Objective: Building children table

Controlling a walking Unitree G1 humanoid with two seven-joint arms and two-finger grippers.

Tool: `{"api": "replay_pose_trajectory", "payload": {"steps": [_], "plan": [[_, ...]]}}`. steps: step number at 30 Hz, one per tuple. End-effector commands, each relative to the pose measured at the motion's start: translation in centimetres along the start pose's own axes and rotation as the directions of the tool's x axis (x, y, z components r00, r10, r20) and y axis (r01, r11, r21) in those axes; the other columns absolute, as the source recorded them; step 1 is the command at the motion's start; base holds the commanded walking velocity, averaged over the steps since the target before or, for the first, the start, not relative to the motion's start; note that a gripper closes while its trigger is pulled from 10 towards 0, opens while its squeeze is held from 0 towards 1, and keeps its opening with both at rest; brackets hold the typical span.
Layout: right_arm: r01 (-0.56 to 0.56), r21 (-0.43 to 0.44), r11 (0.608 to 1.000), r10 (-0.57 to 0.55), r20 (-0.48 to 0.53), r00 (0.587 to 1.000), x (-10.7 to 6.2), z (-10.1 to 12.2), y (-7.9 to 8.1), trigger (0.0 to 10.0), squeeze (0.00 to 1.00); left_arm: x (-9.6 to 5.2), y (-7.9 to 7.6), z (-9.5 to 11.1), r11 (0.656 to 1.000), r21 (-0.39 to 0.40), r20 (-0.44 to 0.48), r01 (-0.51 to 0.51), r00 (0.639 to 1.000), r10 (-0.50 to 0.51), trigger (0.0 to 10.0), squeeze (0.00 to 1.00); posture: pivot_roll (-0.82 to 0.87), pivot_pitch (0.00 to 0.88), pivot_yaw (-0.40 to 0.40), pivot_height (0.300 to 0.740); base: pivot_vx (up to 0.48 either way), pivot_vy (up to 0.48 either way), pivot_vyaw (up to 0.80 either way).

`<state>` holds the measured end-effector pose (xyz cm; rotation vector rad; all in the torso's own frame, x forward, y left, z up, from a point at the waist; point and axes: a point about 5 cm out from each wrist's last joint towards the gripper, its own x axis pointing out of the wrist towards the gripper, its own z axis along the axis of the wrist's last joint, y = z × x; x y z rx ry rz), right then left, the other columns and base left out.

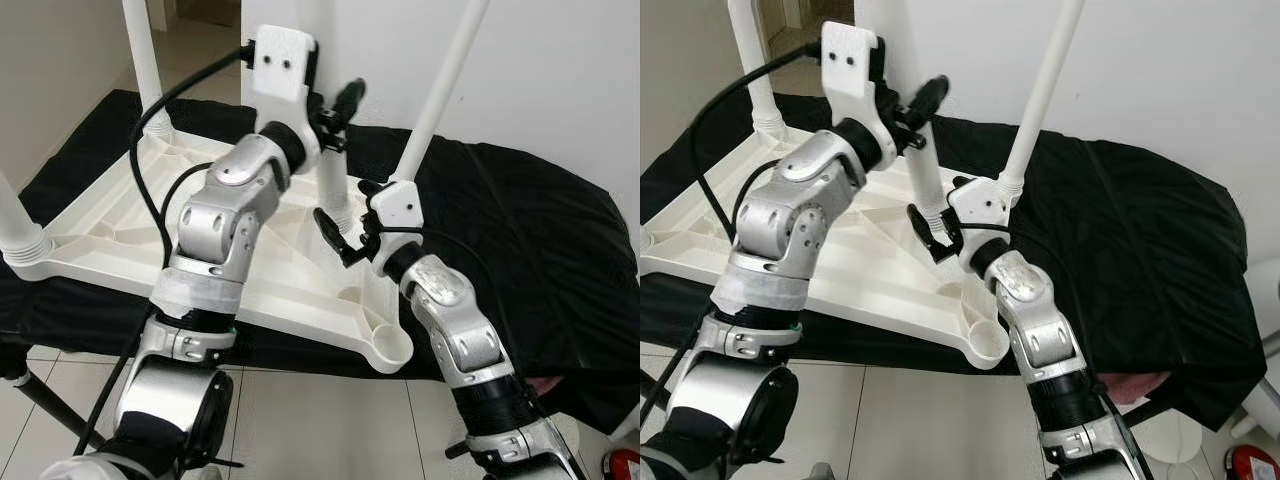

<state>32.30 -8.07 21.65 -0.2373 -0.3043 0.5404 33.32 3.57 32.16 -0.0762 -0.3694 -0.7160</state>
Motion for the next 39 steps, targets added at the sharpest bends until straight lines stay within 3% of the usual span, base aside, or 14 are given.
{"api": "replay_pose_trajectory", "payload": {"steps": [1, 9, 21, 22, 23, 24, 26, 27, 30, 33, 34, 36, 37, 39], "plan": [[0.003, -0.012, 1.000, -0.003, -0.011, 1.000, 0.4, -0.2, 0.0, 10.0, 0.00, 0.2, -1.1, 0.3, 0.999, 0.021, 0.009, 0.032, 0.999, -0.032, 10.0, 0.00, 0.04, 0.000, -0.132, 0.740, 0.000, 0.000, 0.00], [0.025, -0.025, 0.999, -0.026, -0.042, 0.999, 1.7, -0.6, 0.0, 10.0, 0.00, 0.5, -2.9, 0.5, 0.997, 0.018, 0.025, 0.070, 0.997, -0.071, 10.0, 0.00, 0.05, 0.000, -0.134, 0.740, 0.000, 0.000, 0.00], [0.052, -0.028, 0.998, -0.053, -0.035, 0.998, 2.3, -0.6, -0.4, 10.0, 0.00, 0.4, -3.4, 0.6, 0.997, 0.033, 0.025, 0.073, 0.997, -0.073, 10.0, 0.00, 0.05, 0.000, -0.139, 0.740, 0.000, 0.000, 0.00], [0.052, -0.032, 0.998, -0.053, -0.029, 0.998, 2.4, -0.5, -0.4, 8.4, 0.00, 0.4, -3.4, 0.6, 0.997, 0.033, 0.025, 0.072, 0.997, -0.072, 10.0, 0.00, 0.05, 0.000, -0.138, 0.740, 0.000, 0.000, 0.00], [0.052, -0.034, 0.998, -0.053, -0.025, 0.998, 2.4, -0.4, -0.5, 8.5, 0.00, 0.4, -3.4, 0.6, 0.997, 0.033, 0.025, 0.071, 0.997, -0.072, 10.0, 0.00, 0.05, 0.000, -0.138, 0.740, 0.000, 0.000, 0.00], [0.053, -0.033, 0.998, -0.054, -0.020, 0.998, 2.4, -0.3, -0.5, 4.8, 0.00, 0.4, -3.4, 0.5, 0.997, 0.034, 0.024, 0.071, 0.997, -0.071, 10.0, 0.00, 0.05, 0.000, -0.136, 0.740, 0.000, 0.000, 0.00], [0.054, -0.032, 0.998, -0.055, -0.015, 0.998, 2.4, -0.3, -0.5, 4.6, 0.00, 0.4, -3.4, 0.5, 0.997, 0.035, 0.023, 0.070, 0.997, -0.071, 10.0, 0.00, 0.05, 0.000, -0.136, 0.740, 0.000, 0.000, 0.00], [0.056, -0.033, 0.998, -0.057, -0.012, 0.998, 2.5, -0.2, -0.5, 6.0, 0.00, 0.4, -3.4, 0.5, 0.997, 0.036, 0.023, 0.071, 0.997, -0.071, 10.0, 0.00, 0.05, 0.000, -0.136, 0.740, 0.000, 0.000, 0.00], [0.060, -0.039, 0.997, -0.060, -0.002, 0.998, 2.5, -0.1, -0.5, 6.8, 0.00, 0.5, -3.5, 0.4, 0.997, 0.036, 0.021, 0.072, 0.997, -0.073, 10.0, 0.00, 0.05, 0.000, -0.135, 0.740, 0.000, 0.000, 0.00], [0.059, -0.038, 0.998, -0.059, 0.001, 0.998, 2.5, 0.0, -0.5, 6.4, 0.00, 0.5, -3.5, 0.4, 0.997, 0.036, 0.020, 0.072, 0.997, -0.073, 10.0, 0.00, 0.05, 0.000, -0.135, 0.740, 0.000, 0.000, 0.00], [0.059, -0.041, 0.997, -0.059, 0.002, 0.998, 2.5, 0.0, -0.6, 4.9, 0.00, 0.5, -3.5, 0.4, 0.997, 0.035, 0.020, 0.073, 0.997, -0.073, 10.0, 0.00, 0.04, 0.000, -0.135, 0.740, 0.000, 0.000, 0.00], [0.059, -0.043, 0.997, -0.059, 0.004, 0.998, 2.5, 0.0, -0.6, 4.5, 0.00, 0.5, -3.6, 0.4, 0.997, 0.035, 0.019, 0.073, 0.997, -0.074, 10.0, 0.00, 0.04, 0.000, -0.135, 0.740, 0.000, 0.000, 0.00], [0.063, -0.045, 0.997, -0.063, 0.006, 0.998, 2.5, 0.0, -0.7, 5.0, 0.00, 0.5, -3.6, 0.3, 0.997, 0.036, 0.017, 0.074, 0.997, -0.075, 10.0, 0.00, 0.04, 0.000, -0.135, 0.740, 0.000, 0.000, 0.00], [0.066, -0.046, 0.997, -0.065, 0.008, 0.998, 2.5, 0.0, -0.7, 5.0, 0.00, 0.5, -3.7, 0.3, 0.997, 0.036, 0.016, 0.075, 0.997, -0.075, 10.0, 0.00, 0.04, 0.000, -0.135, 0.740, 0.000, 0.000, 0.00]]}}
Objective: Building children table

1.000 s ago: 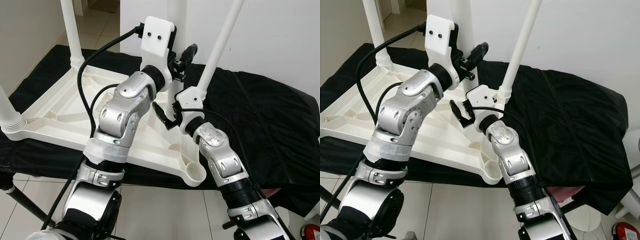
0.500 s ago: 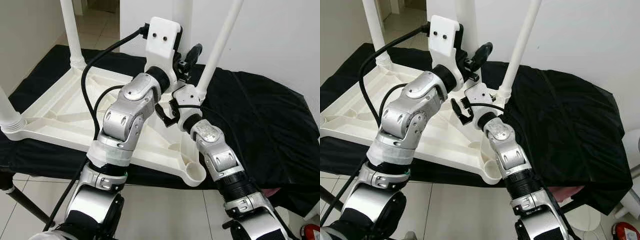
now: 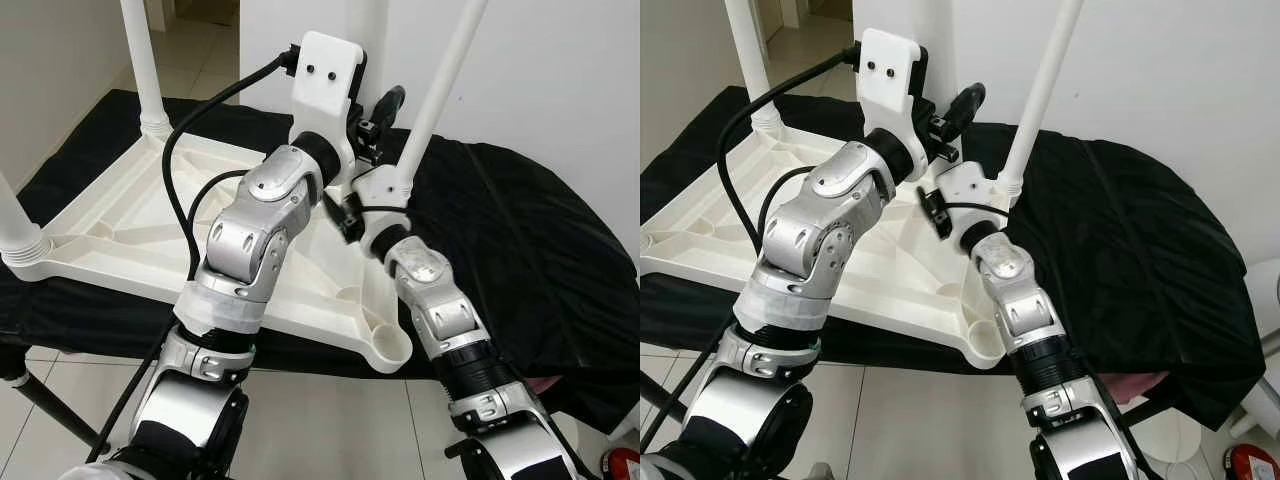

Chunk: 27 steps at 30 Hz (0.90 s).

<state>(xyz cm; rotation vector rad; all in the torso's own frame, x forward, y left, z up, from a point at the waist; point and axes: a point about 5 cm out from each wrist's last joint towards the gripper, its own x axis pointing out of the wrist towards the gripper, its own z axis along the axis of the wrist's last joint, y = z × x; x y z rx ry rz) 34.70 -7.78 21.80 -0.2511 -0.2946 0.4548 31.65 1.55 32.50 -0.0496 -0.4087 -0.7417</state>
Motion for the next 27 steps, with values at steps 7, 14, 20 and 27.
{"api": "replay_pose_trajectory", "payload": {"steps": [7, 14, 20, 27], "plan": [[-0.012, -0.024, 1.000, 0.013, 0.048, 0.999, 0.4, 0.9, 0.2, 5.6, 0.00, 0.4, -1.4, -0.2, 0.999, 0.004, -0.009, 0.051, 0.999, -0.051, 10.0, 0.00, 0.04, 0.000, -0.136, 0.740, 0.000, 0.000, 0.00], [-0.021, -0.003, 1.000, 0.021, 0.037, 0.999, 0.3, 0.7, 0.4, 0.0, 0.00, 0.4, -1.6, -0.2, 0.998, 0.004, -0.006, 0.063, 0.998, -0.063, 10.0, 0.00, 0.05, 0.000, -0.138, 0.740, 0.000, 0.000, 0.00], [0.012, 0.022, 1.000, -0.012, 0.019, 1.000, 0.3, 0.2, 0.3, 8.1, 0.00, 0.2, -1.8, 0.2, 0.993, -0.056, 0.023, 0.101, 0.995, -0.100, 10.0, 1.00, 0.05, 0.000, -0.137, 0.740, 0.000, 0.000, 0.00], [0.084, 0.082, 0.993, -0.081, -0.031, 0.996, 0.2, -0.6, 0.1, 10.0, 0.00, -0.4, -1.2, 1.2, 0.991, -0.065, 0.074, 0.113, 0.991, -0.108, 10.0, 0.46, 0.05, 0.000, -0.138, 0.740, 0.000, 0.000, 0.00]]}}
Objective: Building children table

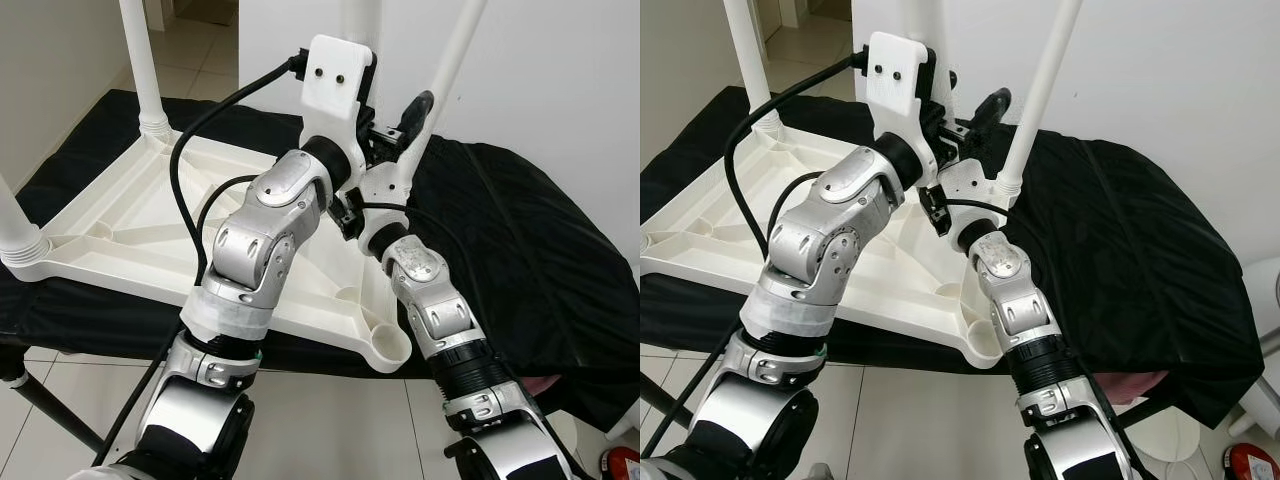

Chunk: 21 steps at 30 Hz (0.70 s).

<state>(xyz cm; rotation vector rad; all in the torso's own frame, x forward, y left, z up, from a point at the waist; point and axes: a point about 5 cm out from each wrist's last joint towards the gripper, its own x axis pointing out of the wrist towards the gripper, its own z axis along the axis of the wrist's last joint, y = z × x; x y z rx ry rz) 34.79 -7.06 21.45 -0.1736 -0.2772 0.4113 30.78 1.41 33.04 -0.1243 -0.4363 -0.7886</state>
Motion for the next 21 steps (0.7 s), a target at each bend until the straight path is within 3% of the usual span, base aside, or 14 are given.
{"api": "replay_pose_trajectory", "payload": {"steps": [1, 7, 11, 14, 15, 17, 21], "plan": [[0.042, 0.021, 0.999, -0.041, -0.025, 0.999, -0.1, -0.5, -0.7, 10.0, 0.00, -0.3, -0.2, 0.7, 0.998, -0.017, 0.031, 0.067, 0.997, -0.067, 10.0, 0.00, 0.05, 0.000, -0.137, 0.740, 0.000, 0.000, 0.00], [0.076, 0.050, 0.996, -0.074, -0.040, 0.996, -0.3, -0.8, -1.0, 10.0, 0.00, -1.1, 1.7, 1.4, 0.999, -0.045, 0.063, 0.023, 0.998, -0.020, 10.0, 0.00, 0.06, 0.000, -0.137, 0.740, 0.000, 0.000, 0.00], [0.164, 0.123, 0.979, -0.157, -0.059, 0.986, -0.7, -1.3, -1.7, 10.0, 0.00, -2.5, 4.6, 1.7, 0.996, 0.000, 0.063, -0.088, 0.994, 0.087, 10.0, 0.00, 0.06, 0.000, -0.138, 0.740, 0.000, 0.000, 0.00], [0.203, 0.155, 0.967, -0.195, -0.069, 0.978, -0.8, -1.5, -2.0, 10.0, 0.00, -3.0, 5.5, 1.7, 0.993, 0.022, 0.057, -0.120, 0.991, 0.119, 10.0, 0.00, 0.06, 0.000, -0.138, 0.740, 0.000, 0.000, 0.00], [0.260, 0.196, 0.946, -0.247, -0.089, 0.965, -1.1, -1.7, -2.7, 10.0, 0.00, -3.9, 7.1, 1.9, 0.981, 0.075, 0.044, -0.176, 0.984, 0.174, 10.0, 0.00, 0.06, 0.000, -0.141, 0.740, 0.000, 0.000, 0.00], [0.321, 0.188, 0.928, -0.305, -0.110, 0.946, -1.6, -2.1, -3.9, 10.0, 0.00, -5.5, 9.7, 2.1, 0.953, 0.152, 0.025, -0.262, 0.965, 0.261, 10.0, 0.00, 0.06, 0.000, -0.140, 0.740, 0.000, 0.000, 0.00], [0.337, 0.193, 0.922, -0.319, -0.118, 0.940, -2.0, -2.4, -4.5, 10.0, 0.00, -6.8, 11.2, 2.1, 0.931, 0.207, 0.003, -0.302, 0.951, 0.308, 10.0, 0.00, 0.06, 0.000, -0.138, 0.740, 0.000, 0.000, 0.00]]}}
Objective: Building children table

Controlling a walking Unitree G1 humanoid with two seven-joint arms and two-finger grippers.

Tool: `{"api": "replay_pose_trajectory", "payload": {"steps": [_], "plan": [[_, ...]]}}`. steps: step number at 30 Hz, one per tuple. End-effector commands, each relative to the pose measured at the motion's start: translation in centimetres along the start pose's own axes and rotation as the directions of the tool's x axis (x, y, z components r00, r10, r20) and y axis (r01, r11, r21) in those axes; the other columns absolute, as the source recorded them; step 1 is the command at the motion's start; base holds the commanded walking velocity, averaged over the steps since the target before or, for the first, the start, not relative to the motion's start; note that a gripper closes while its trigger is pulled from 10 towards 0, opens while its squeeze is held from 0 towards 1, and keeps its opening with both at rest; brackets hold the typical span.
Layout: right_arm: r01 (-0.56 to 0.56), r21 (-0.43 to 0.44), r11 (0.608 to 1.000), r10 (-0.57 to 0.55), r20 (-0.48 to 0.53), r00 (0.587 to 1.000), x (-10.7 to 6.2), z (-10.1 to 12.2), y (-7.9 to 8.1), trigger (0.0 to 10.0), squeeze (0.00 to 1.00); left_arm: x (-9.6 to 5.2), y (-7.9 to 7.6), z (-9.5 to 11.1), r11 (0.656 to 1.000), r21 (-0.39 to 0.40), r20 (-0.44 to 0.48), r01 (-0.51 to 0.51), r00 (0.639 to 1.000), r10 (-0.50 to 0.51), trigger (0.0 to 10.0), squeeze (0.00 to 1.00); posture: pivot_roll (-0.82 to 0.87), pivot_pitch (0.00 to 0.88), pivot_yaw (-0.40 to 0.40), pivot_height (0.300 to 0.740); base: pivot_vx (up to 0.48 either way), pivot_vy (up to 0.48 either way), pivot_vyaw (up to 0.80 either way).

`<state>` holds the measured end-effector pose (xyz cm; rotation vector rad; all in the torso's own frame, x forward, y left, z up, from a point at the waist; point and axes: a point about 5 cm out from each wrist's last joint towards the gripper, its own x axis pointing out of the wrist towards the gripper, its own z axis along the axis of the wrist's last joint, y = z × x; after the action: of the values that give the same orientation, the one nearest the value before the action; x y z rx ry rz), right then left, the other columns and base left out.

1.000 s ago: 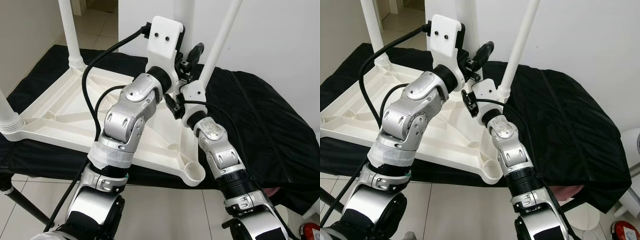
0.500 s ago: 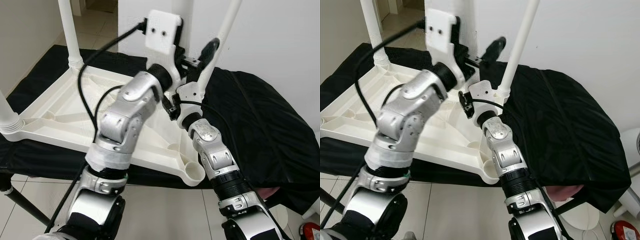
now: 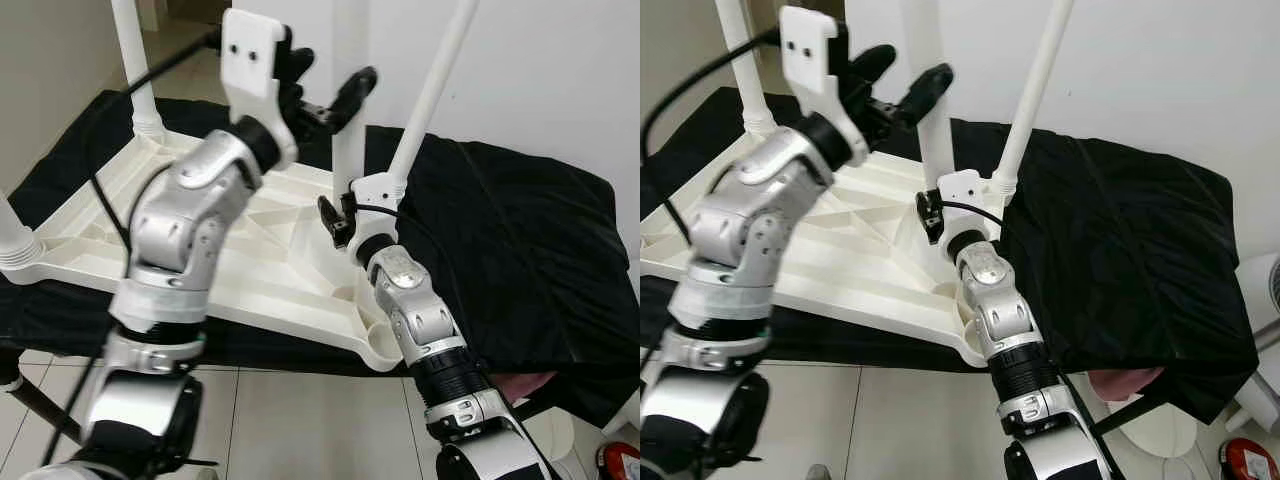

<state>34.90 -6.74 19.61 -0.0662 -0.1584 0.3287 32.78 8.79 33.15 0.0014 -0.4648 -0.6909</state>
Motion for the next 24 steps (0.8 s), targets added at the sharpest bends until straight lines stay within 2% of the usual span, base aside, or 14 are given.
{"api": "replay_pose_trajectory", "payload": {"steps": [1, 2, 3, 5, 6, 7, 8, 10, 12, 14, 16, 20, 23, 24], "plan": [[0.233, 0.097, 0.968, -0.236, 0.018, 0.972, -1.6, -0.4, -5.5, 10.0, 0.00, -3.8, 5.4, -0.5, 0.962, 0.102, -0.042, -0.254, 0.965, 0.259, 10.0, 0.00, 0.06, 0.000, -0.137, 0.740, 0.000, 0.000, 0.00], [0.229, 0.088, 0.969, -0.231, 0.016, 0.973, -1.9, -0.6, -5.7, 10.0, 0.00, -4.7, 5.9, -1.2, 0.955, 0.136, -0.078, -0.264, 0.958, 0.276, 10.0, 0.00, 0.06, 0.000, -0.136, 0.740, 0.000, 0.000, 0.00], [0.229, 0.088, 0.969, -0.231, 0.016, 0.973, -1.9, -0.6, -5.7, 10.0, 0.00, -4.7, 5.9, -1.2, 0.955, 0.136, -0.078, -0.264, 0.958, 0.276, 10.0, 0.00, 0.06, 0.000, -0.136, 0.740, 0.000, 0.000, 0.00], [0.227, 0.065, 0.972, -0.228, 0.010, 0.974, -2.5, -1.0, -6.0, 10.0, 0.00, -6.4, 6.4, -2.7, 0.944, 0.183, -0.146, -0.273, 0.943, 0.300, 10.0, 0.00, 0.06, 0.000, -0.134, 0.740, 0.000, 0.000, 0.00], [0.227, 0.065, 0.972, -0.228, 0.010, 0.974, -2.5, -1.0, -6.0, 10.0, 0.00, -6.4, 6.4, -2.7, 0.944, 0.183, -0.146, -0.273, 0.943, 0.300, 10.0, 0.00, 0.06, 0.000, -0.134, 0.740, 0.000, 0.000, 0.00], [0.231, 0.056, 0.971, -0.231, -0.001, 0.973, -3.0, -1.4, -6.1, 10.0, 0.00, -7.8, 6.3, -4.3, 0.941, 0.201, -0.210, -0.271, 0.927, 0.311, 10.0, 0.00, 0.05, 0.000, -0.134, 0.740, 0.000, 0.000, 0.00], [0.231, 0.056, 0.971, -0.231, -0.001, 0.973, -3.0, -1.4, -6.1, 10.0, 0.00, -7.8, 6.3, -4.3, 0.941, 0.201, -0.210, -0.271, 0.927, 0.311, 10.0, 0.00, 0.05, 0.000, -0.134, 0.740, 0.000, 0.000, 0.00], [0.234, 0.051, 0.971, -0.234, -0.008, 0.972, -3.4, -1.7, -6.3, 10.0, 0.00, -9.3, 5.8, -6.1, 0.944, 0.211, -0.272, -0.252, 0.913, 0.305, 10.0, 0.00, 0.05, 0.000, -0.132, 0.740, 0.000, 0.000, 0.00], [0.234, 0.051, 0.971, -0.234, -0.009, 0.972, -3.4, -1.7, -6.3, 10.0, 0.00, -9.5, 5.7, -6.3, 0.945, 0.213, -0.278, -0.247, 0.912, 0.301, 10.0, 0.00, 0.05, 0.000, -0.132, 0.740, 0.000, 0.000, 0.00], [0.234, 0.050, 0.971, -0.233, -0.011, 0.972, -3.6, -1.8, -6.3, 10.0, 0.00, -10.2, 5.4, -7.1, 0.948, 0.209, -0.304, -0.239, 0.906, 0.295, 10.0, 0.00, 0.05, 0.000, -0.131, 0.740, 0.000, 0.000, 0.00], [0.233, 0.047, 0.971, -0.232, -0.016, 0.972, -3.8, -2.0, -6.3, 10.0, 0.00, -11.4, 4.6, -8.7, 0.961, 0.163, -0.358, -0.224, 0.894, 0.270, 10.0, 0.00, 0.05, 0.000, -0.128, 0.740, 0.000, 0.000, 0.00], [0.233, 0.048, 0.971, -0.233, -0.018, 0.972, -4.0, -2.1, -6.3, 10.0, 0.00, -12.1, 3.8, -9.3, 0.972, 0.129, -0.375, -0.198, 0.897, 0.232, 10.0, 0.00, 0.06, 0.000, -0.128, 0.740, 0.000, 0.000, 0.00], [0.234, 0.046, 0.971, -0.234, -0.021, 0.972, -4.2, -2.2, -6.3, 10.0, 0.00, -13.6, 3.0, -10.0, 0.986, 0.083, -0.406, -0.147, 0.898, 0.168, 10.0, 0.00, 0.06, 0.000, -0.125, 0.740, 0.000, 0.000, 0.00], [0.234, 0.046, 0.971, -0.234, -0.021, 0.972, -4.2, -2.2, -6.3, 10.0, 0.00, -13.6, 3.0, -10.0, 0.986, 0.083, -0.406, -0.147, 0.898, 0.168, 10.0, 0.00, 0.06, 0.000, -0.125, 0.740, 0.000, 0.000, 0.00]]}}
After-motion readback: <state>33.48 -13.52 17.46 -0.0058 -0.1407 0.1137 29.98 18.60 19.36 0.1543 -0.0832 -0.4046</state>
